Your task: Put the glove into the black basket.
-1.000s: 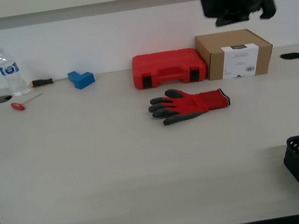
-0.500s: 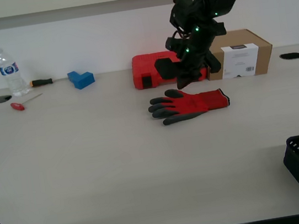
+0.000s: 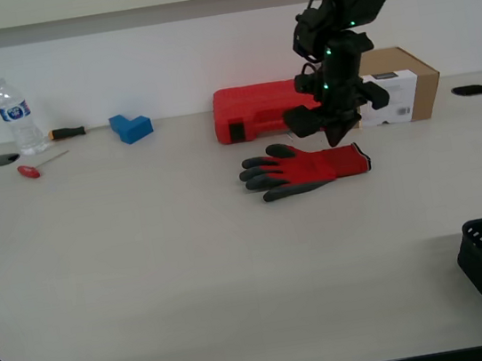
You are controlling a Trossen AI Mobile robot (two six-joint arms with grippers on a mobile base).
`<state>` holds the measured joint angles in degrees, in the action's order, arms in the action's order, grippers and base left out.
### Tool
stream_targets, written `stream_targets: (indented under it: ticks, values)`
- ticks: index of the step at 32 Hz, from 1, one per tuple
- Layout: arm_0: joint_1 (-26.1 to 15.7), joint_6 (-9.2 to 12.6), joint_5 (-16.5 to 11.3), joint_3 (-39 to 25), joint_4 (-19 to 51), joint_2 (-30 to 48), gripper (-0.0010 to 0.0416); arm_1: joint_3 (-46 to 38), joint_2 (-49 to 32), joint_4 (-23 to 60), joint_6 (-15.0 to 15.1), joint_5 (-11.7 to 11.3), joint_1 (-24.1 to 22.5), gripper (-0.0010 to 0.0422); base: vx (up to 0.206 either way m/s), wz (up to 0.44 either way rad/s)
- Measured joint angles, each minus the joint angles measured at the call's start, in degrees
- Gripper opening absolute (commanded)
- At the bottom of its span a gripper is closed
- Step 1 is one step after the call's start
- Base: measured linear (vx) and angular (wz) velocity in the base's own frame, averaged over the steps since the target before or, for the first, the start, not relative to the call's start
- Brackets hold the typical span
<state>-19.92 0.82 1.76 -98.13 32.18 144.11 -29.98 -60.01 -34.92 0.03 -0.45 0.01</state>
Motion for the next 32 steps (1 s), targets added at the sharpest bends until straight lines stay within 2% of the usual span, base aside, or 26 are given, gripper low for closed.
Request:
stream_targets:
  ticks: [4,9,11,15,20,25,26,29,32]
  values:
    - [2.58,-0.94,0.04,0.68,-0.31,0.00,0.0068,0.00,0.00,0.00,0.00,0.00,0.00,0.0000,0.000,0.000]
    - [4.63,-4.85,2.03,0.79,-2.47,0.00,0.0147,0.00,0.00,0.00,0.00,-0.02,0.00,0.0000,0.000,0.000]
    - [5.40,-5.81,4.17,2.29,-4.52,0.02,0.0186,0.00,0.00,-0.02,0.00,-0.02,0.00,0.0000,0.000,0.000]
    - [6.03,-7.72,4.39,7.32,-10.40,0.07,0.0223,0.00,0.00,0.00,-0.02,-0.02,0.00,0.0000,0.000,0.000]
    - [6.12,-7.78,4.50,10.38,-14.71,0.02,0.0227,0.00,0.00,0.02,0.00,-0.04,0.00,0.0000,0.000,0.000]
    - [6.10,-7.76,3.74,9.97,-17.53,1.44,0.0203,0.00,0.00,0.00,0.00,-0.04,0.00,0.0000,0.000,0.000]
    - [6.12,-7.69,1.86,8.94,-15.41,2.84,0.0198,0.00,0.00,0.02,0.00,-0.04,0.00,0.0000,0.000,0.000]
    - [6.14,-6.97,-1.16,7.87,-13.18,3.89,0.0191,0.00,0.00,0.07,0.00,-0.09,0.00,0.0000,0.000,0.000]
    - [6.14,-6.88,-1.99,7.39,-13.60,3.52,0.0186,0.00,0.00,0.07,0.00,-0.09,0.00,0.0000,0.000,0.000]
